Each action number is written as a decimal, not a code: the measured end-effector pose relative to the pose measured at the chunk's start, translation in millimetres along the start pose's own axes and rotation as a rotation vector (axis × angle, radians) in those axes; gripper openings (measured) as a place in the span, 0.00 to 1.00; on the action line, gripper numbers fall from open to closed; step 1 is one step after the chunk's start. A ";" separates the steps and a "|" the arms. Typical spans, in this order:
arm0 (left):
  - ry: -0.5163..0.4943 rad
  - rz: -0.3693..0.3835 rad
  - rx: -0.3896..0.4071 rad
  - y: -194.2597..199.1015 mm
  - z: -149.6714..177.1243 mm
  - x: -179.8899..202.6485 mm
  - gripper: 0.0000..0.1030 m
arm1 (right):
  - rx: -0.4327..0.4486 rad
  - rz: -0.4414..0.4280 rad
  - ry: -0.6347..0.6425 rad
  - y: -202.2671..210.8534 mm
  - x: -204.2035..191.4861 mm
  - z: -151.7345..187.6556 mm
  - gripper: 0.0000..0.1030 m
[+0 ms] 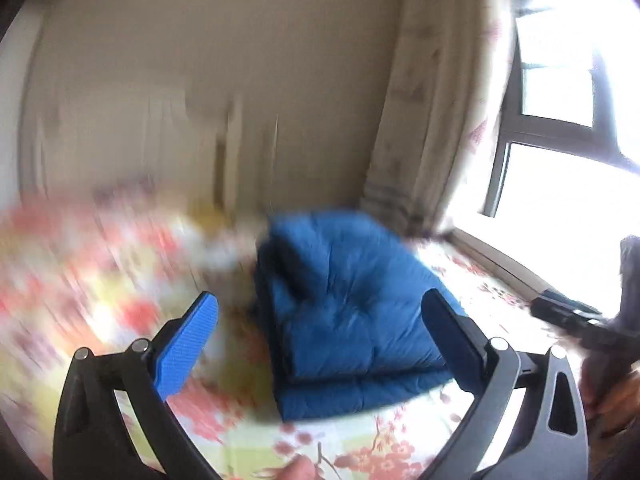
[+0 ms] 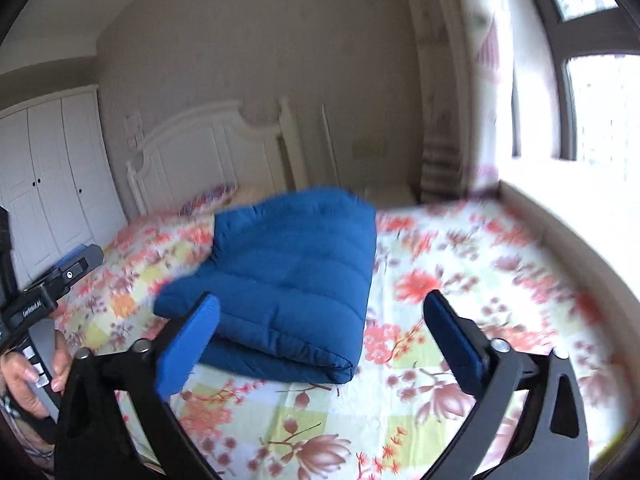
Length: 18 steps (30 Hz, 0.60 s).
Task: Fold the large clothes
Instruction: 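Release the folded jacket onto the bed and pull both tools back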
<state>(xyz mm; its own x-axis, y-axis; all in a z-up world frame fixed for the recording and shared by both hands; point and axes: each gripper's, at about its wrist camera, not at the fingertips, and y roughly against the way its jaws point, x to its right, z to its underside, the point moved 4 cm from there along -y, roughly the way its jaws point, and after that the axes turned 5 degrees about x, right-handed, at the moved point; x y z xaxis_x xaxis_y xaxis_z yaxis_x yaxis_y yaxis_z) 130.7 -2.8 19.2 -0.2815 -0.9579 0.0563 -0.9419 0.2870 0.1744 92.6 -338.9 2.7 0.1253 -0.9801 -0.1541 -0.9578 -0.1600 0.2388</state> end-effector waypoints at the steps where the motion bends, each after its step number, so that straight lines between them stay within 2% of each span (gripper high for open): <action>1: -0.044 -0.028 0.035 11.9 -8.7 14.1 0.98 | 0.016 0.008 0.020 10.7 -7.8 -3.3 0.96; 3: -0.074 -0.079 0.065 25.1 -15.8 32.5 0.98 | 0.031 0.046 0.080 21.9 -18.5 -4.4 0.96; 5: -0.075 -0.169 0.056 35.3 -12.8 40.8 0.98 | 0.027 0.090 0.130 23.7 -31.5 -2.2 0.96; 8: -0.068 -0.140 0.019 35.1 -7.2 54.2 0.98 | -0.014 0.119 0.186 22.5 -44.0 12.0 0.96; 12: -0.061 -0.156 -0.026 34.0 3.3 50.8 0.98 | -0.057 0.113 0.195 14.3 -53.4 28.8 0.96; 18: -0.045 -0.181 -0.050 34.4 12.6 44.2 0.98 | -0.036 0.108 0.187 10.7 -60.8 28.0 0.96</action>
<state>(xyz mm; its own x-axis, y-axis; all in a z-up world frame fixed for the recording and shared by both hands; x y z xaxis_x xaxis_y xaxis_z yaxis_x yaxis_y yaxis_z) 83.5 -35.3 15.3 -0.1170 -0.9928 -0.0248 -0.9680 0.1084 0.2262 67.5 -277.7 -12.2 0.0713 -0.9960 0.0536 -0.9587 -0.0536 0.2792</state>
